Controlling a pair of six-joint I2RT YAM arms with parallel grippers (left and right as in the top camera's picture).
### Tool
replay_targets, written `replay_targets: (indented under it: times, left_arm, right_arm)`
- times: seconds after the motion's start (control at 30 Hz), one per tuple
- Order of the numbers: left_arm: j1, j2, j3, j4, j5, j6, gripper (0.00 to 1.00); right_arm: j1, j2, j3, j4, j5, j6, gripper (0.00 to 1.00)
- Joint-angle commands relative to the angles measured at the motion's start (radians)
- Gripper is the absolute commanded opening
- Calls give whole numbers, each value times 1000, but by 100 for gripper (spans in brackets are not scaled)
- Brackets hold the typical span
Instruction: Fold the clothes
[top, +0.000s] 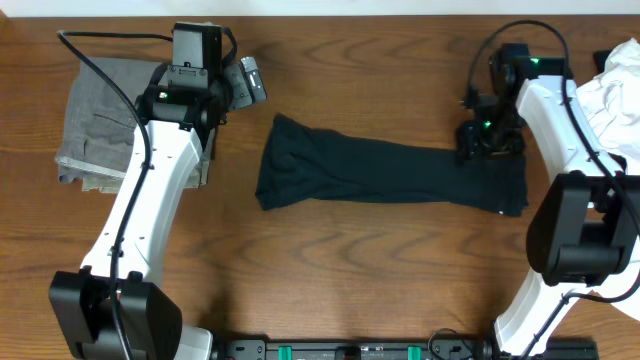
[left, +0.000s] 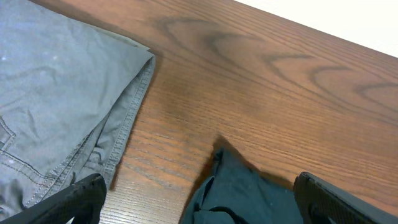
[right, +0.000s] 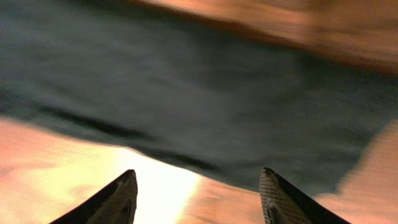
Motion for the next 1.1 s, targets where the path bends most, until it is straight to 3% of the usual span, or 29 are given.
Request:
replay_targets:
  times: [0.0,0.43,0.6,0.93,1.07]
  left_arm:
    - [2,7,3,-3,-12,-2,98]
    - [2,7,3,-3,-12,-2,98]
    - [2,7,3,-3,-12,-2,98]
    - [2,7,3,-3,-12,-2,98]
    - [2,7,3,-3,-12,-2,98]
  right_arm:
    - [-79,-1,-12,9,171,109,62]
    - [-264,0,-134,167,116,89,56]
    - [-274,0,-236,286,-17,-23,55]
    - [-276,0,-330,417,39,-25,55]
    - [-277,0,-359,463,42,-24,49]
